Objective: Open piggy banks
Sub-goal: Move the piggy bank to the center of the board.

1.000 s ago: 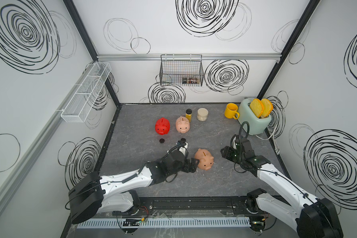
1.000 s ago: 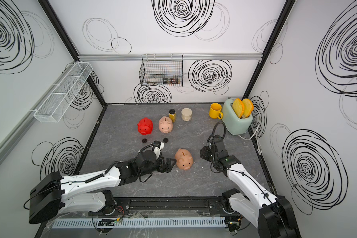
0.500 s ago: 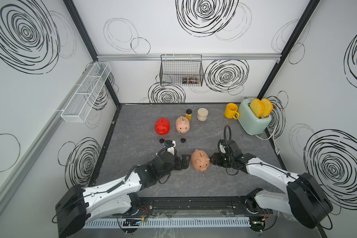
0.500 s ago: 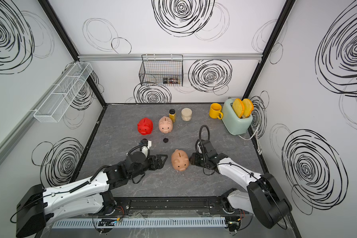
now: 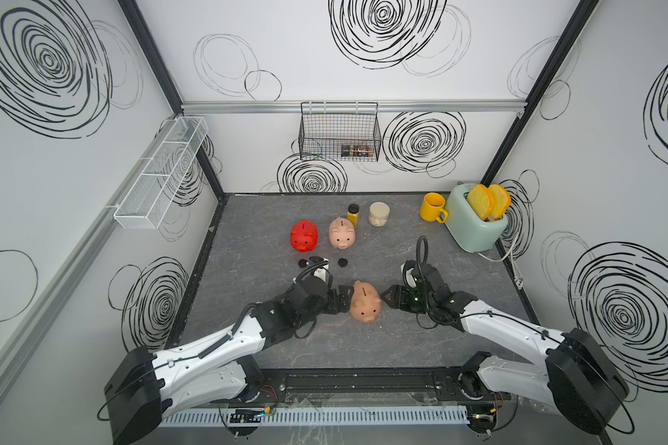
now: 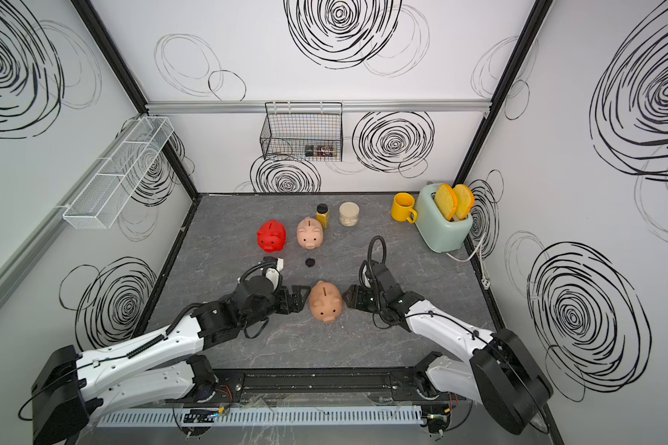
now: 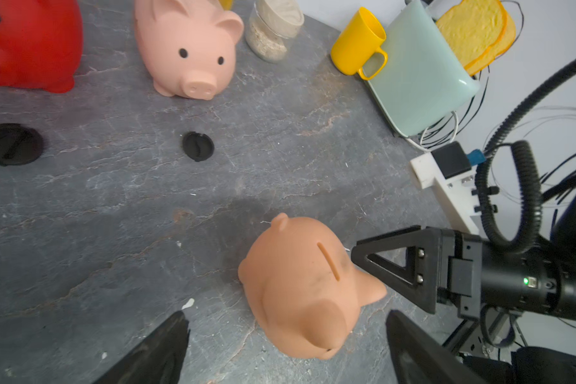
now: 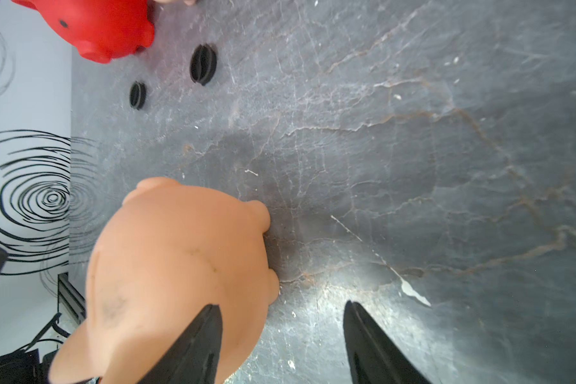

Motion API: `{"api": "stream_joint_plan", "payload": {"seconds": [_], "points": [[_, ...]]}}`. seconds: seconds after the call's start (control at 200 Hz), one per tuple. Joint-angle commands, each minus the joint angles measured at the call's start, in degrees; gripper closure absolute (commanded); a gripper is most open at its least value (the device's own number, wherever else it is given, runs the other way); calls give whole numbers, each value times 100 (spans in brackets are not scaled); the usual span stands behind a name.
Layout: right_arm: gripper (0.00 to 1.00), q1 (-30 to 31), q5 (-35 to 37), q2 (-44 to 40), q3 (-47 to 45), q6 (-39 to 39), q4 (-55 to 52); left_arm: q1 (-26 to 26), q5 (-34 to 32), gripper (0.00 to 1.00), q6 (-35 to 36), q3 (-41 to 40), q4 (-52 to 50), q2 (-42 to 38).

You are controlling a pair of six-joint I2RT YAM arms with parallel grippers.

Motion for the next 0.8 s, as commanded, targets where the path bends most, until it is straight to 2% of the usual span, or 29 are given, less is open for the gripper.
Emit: {"api": "stream_joint_plan", "payload": {"seconds": [0.0, 0.17, 0.43, 0.565, 0.725, 0.796], "points": [[36, -33, 135, -53, -168, 49, 111, -242, -409, 4, -204, 277, -151, 220], [39, 173, -401, 323, -31, -94, 158, -538, -646, 4, -611, 328, -153, 396], [42, 1067, -339, 452, 138, -112, 247, -527, -738, 4, -688, 326, -377, 390], [42, 1224, -64, 222, 63, -130, 173, -508, -687, 4, -552, 345, -423, 402], [29, 1041, 787, -430, -268, -48, 63, -610, -892, 4, -355, 743, -934, 726], [26, 790, 862, -738, -445, 35, 41, -690, -986, 4, -279, 920, -1103, 861]]}}
